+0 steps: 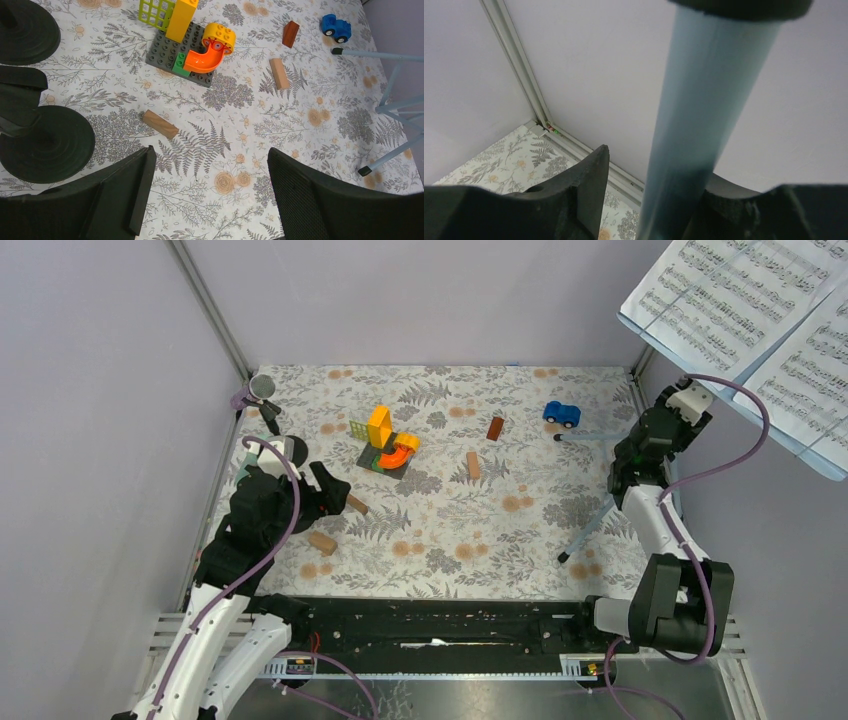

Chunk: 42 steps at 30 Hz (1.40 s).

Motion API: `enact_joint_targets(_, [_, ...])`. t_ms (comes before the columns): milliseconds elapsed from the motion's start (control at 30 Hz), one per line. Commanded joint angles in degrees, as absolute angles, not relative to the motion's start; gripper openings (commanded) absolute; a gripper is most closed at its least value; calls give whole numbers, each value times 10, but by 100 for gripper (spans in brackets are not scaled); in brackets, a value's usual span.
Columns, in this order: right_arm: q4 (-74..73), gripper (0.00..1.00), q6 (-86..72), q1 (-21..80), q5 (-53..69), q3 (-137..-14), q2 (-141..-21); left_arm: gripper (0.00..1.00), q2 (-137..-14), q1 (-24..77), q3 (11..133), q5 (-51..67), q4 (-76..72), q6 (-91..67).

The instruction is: Pack up the instrument practice props

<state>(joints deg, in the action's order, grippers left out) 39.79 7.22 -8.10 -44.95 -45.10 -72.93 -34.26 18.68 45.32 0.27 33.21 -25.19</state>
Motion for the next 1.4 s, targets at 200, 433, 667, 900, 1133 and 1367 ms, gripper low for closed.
enact_joint_targets(200, [418, 32, 80, -96, -410, -521, -766, 86, -347, 184, 452, 20, 301, -241])
enact_joint_targets(433, [421, 1, 83, -95, -396, -516, -746, 86, -346, 184, 453, 20, 301, -241])
enact_joint_targets(667, [404, 0, 80, -94, -344, -531, -669, 86, -349, 183, 452, 22, 300, -241])
enact_joint_targets(900, [344, 0, 61, -76, -275, -577, -600, 88, -350, 184, 452, 19, 300, -242])
enact_joint_targets(1133, [375, 0, 77, 11, -220, -553, -540, 89, -346, 184, 451, 14, 301, -243])
enact_joint_targets(1367, [388, 0, 5, 52, -108, -529, -492, 89, -338, 184, 450, 9, 300, -243])
